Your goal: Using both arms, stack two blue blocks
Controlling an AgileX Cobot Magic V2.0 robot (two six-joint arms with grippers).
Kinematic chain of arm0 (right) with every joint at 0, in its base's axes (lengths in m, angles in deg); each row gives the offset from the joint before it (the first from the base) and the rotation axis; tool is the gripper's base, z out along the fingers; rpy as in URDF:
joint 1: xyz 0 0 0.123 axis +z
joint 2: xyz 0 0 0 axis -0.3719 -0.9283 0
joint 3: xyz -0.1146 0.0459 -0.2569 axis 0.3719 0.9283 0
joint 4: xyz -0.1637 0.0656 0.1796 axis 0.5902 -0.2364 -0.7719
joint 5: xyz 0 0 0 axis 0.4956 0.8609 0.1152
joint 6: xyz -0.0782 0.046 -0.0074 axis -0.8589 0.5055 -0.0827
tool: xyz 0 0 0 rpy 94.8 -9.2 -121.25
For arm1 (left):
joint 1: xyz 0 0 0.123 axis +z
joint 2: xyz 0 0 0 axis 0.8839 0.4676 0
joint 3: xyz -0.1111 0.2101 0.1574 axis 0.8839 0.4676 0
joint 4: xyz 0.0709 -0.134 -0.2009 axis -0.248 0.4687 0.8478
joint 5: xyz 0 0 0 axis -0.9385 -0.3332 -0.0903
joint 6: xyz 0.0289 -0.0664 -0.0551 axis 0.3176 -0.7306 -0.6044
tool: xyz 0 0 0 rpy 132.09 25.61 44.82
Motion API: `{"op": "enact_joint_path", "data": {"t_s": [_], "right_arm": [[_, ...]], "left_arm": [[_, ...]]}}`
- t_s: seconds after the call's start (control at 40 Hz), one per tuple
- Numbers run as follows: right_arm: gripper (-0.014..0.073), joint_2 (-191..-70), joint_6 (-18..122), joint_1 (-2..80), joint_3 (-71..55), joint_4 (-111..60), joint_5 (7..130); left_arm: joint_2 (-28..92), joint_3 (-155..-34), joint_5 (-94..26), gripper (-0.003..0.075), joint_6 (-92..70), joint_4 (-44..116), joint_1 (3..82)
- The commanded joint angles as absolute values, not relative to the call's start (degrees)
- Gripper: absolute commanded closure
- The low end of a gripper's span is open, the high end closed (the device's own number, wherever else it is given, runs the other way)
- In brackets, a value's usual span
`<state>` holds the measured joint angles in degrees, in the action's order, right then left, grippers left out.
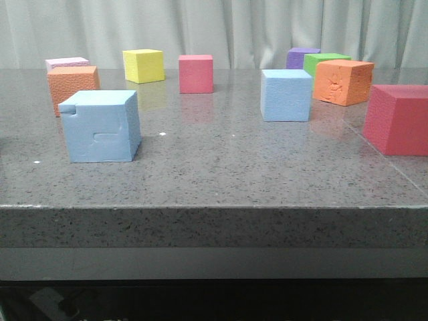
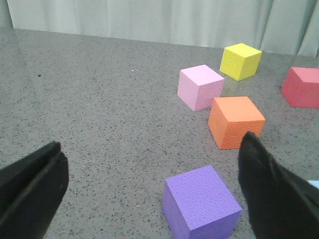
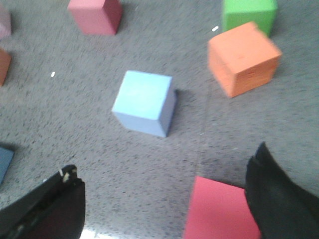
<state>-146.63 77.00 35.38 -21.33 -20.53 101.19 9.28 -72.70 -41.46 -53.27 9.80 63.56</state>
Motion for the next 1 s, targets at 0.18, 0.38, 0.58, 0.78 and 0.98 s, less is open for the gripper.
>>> {"op": "enact_joint_path", "data": {"t_s": [0.18, 0.38, 0.58, 0.78, 0.98], "right_arm": [[-0.0058, -160.10, 92.49, 43.77, -39.03, -7.12, 106.63], [-0.0058, -168.52, 99.94, 45.31, -48.07, -5.65, 109.73], [-0.0058, -174.57, 100.23, 45.31, -53.32, -5.60, 111.27], [-0.0058, -178.60, 101.17, 44.40, -54.46, -5.50, 111.70], [-0.0058, -180.81, 101.17, 43.54, -54.46, -5.50, 111.77]], "left_arm": [[9.63, -74.81, -37.06, 0.0048, -53.39, 10.13, 63.68], [9.63, -74.81, -37.06, 0.0048, -53.39, 10.13, 63.68], [9.63, -74.81, -37.06, 0.0048, -53.39, 10.13, 63.68], [9.63, -74.81, -37.06, 0.0048, -53.39, 10.13, 63.68], [9.63, -74.81, -37.06, 0.0048, -53.39, 10.13, 63.68]]}}
